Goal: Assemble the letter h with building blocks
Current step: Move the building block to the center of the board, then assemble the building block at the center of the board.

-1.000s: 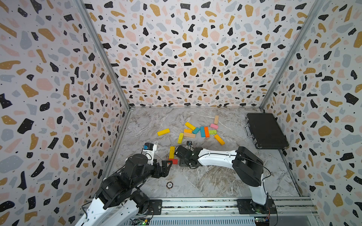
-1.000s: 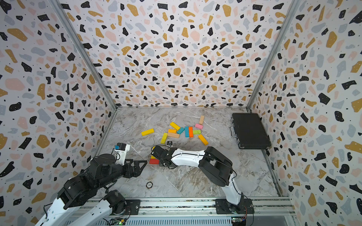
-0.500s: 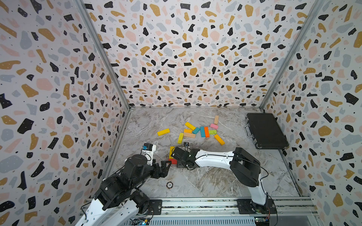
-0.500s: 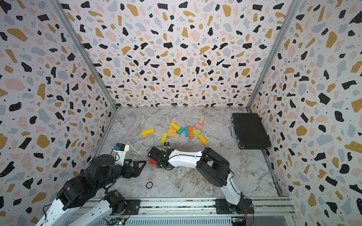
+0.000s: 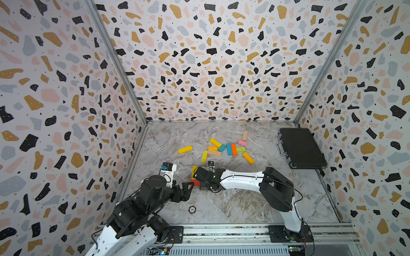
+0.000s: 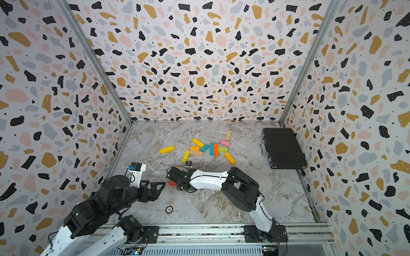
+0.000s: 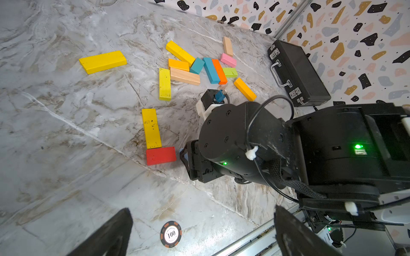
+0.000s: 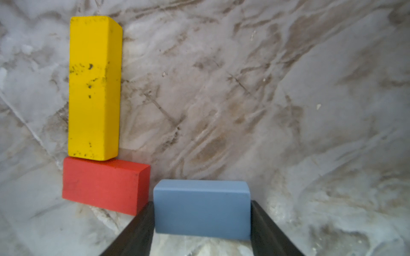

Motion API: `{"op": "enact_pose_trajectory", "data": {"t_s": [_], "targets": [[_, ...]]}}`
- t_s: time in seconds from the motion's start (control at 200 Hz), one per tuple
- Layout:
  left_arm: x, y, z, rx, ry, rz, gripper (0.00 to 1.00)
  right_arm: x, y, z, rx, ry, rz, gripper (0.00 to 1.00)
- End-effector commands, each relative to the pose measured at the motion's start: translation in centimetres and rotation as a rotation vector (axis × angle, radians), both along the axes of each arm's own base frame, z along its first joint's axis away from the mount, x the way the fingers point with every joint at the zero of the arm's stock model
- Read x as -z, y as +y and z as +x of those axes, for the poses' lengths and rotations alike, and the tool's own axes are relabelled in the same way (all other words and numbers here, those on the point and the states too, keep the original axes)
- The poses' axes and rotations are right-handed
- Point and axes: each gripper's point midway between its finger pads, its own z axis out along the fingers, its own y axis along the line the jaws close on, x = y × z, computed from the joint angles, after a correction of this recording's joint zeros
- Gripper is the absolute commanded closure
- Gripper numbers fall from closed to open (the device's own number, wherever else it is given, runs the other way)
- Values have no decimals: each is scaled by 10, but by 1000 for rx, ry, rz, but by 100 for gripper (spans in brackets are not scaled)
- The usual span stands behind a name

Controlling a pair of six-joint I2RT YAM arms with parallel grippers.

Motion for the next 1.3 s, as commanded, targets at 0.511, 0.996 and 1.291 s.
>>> {"op": "enact_pose_trajectory", "data": {"t_s": [0.511,0.996,1.291], "targets": [[-25,6,0,-20,-64,-24,1,-53,-3,17,1,-160,66,22],[-34,9,-3,-24,-100,-57,1,-57,-29,-25,-349,-144,51,17],[-27,8,1,-29,-83,-36,1,-22,-35,-34,-401,-96,-52,16]]}}
